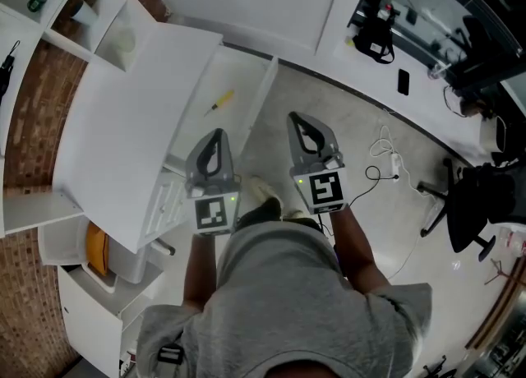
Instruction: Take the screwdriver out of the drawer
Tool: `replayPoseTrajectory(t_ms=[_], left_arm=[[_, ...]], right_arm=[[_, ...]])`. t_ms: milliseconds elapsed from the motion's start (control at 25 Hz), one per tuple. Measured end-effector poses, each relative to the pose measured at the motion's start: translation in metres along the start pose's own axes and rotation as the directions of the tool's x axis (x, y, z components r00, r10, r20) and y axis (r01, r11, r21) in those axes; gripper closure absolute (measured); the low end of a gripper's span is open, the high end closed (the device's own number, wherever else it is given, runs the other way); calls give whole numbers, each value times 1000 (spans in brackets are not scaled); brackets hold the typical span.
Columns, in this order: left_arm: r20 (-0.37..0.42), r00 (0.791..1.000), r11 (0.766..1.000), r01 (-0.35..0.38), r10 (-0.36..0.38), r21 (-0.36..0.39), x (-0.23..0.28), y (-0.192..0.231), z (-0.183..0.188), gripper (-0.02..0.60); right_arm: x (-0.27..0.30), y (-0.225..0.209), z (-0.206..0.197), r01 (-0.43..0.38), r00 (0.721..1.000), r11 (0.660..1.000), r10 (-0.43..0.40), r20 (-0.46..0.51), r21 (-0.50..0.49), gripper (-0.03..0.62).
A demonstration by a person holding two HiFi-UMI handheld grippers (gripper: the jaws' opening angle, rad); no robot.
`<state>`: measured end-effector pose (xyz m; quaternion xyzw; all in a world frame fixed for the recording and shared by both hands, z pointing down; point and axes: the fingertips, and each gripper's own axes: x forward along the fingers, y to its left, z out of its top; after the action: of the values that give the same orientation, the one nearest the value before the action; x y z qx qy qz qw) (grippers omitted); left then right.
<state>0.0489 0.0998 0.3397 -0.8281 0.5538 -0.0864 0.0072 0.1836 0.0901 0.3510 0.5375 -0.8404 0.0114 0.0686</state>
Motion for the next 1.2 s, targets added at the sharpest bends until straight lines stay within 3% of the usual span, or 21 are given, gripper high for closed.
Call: replayPoseTrajectory(t_ms=[640, 1000, 1200], left_arm=[[36, 998, 998, -56, 57, -26, 23, 89, -1, 569], [21, 985, 984, -168, 169, -53, 21, 117, -8, 569], [-4, 963, 960, -269, 269, -76, 30, 130, -14, 569]], right_arm=[[84, 36, 20, -47, 999, 998, 47, 7, -49, 591], [121, 49, 17, -156, 988, 986, 155, -12, -67, 591], [155, 49, 24, -249, 968, 965, 250, 0, -82, 591]])
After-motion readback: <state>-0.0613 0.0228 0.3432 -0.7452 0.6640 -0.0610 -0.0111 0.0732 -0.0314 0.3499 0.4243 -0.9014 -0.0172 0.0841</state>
